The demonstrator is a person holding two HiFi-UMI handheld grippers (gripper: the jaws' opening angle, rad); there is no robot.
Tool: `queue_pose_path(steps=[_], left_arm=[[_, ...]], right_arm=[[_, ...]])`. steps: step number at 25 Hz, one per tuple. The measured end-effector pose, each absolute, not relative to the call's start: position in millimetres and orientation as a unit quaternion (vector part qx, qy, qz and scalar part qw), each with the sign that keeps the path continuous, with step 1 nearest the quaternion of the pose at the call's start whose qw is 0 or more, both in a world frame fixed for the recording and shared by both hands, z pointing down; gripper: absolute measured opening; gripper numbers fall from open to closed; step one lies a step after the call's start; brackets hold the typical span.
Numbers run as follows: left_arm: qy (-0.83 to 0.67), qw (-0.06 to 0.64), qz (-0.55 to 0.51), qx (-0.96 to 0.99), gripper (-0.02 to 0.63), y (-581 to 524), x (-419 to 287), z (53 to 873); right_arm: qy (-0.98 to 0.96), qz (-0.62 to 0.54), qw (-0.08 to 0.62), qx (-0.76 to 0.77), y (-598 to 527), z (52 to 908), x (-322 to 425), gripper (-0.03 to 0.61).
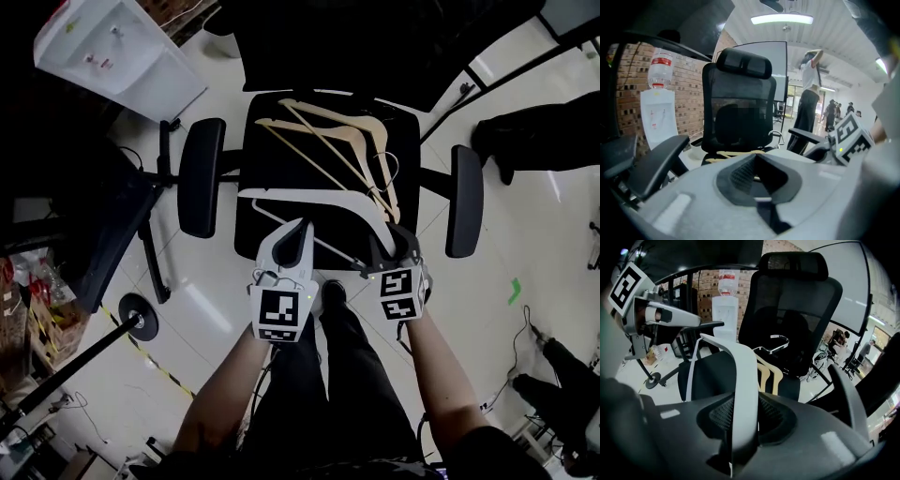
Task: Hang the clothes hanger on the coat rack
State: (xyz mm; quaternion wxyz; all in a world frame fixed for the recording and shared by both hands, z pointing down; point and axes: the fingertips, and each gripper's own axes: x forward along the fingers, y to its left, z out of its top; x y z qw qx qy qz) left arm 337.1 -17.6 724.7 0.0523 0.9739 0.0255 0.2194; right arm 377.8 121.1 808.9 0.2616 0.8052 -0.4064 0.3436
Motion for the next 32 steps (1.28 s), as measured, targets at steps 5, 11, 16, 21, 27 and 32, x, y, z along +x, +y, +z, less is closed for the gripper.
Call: queue_pose_path(steps=[5,11,16,21,27,32], left_arm=[[-0.026,0.066,0.173,0.982,0.005,-30.5,331.5,663.8],[-0.06,0.062,0.134,0.987,0.005,-34.8,324.1,611.2],[-0.082,0.053,0.109,0.989,0.005,-33.8,313.2,570.1],[-0.125,0.053,0.09,0.987,0.005,-41.9,294.7,541.9],[-0.167,0.052,0.069,0.982,0.005,-55.0,258.6,500.2],[-0.214,0.032,0.052,0.975,0.005,-85.7,230.4,466.0]], right_arm=[[-0.411,0.299,0.249,0.824,122.4,749.7,385.5,0.112],[-0.429,0.25,0.237,0.835,115.9,693.5,392.5,0.112],[-0.456,0.224,0.223,0.832,112.5,653.3,387.1,0.11],[-0.493,0.177,0.235,0.819,95.2,615.2,385.9,0.11],[-0.537,0.141,0.235,0.798,64.0,572.9,371.9,0.11],[-0.587,0.098,0.237,0.768,17.1,538.5,356.7,0.109]])
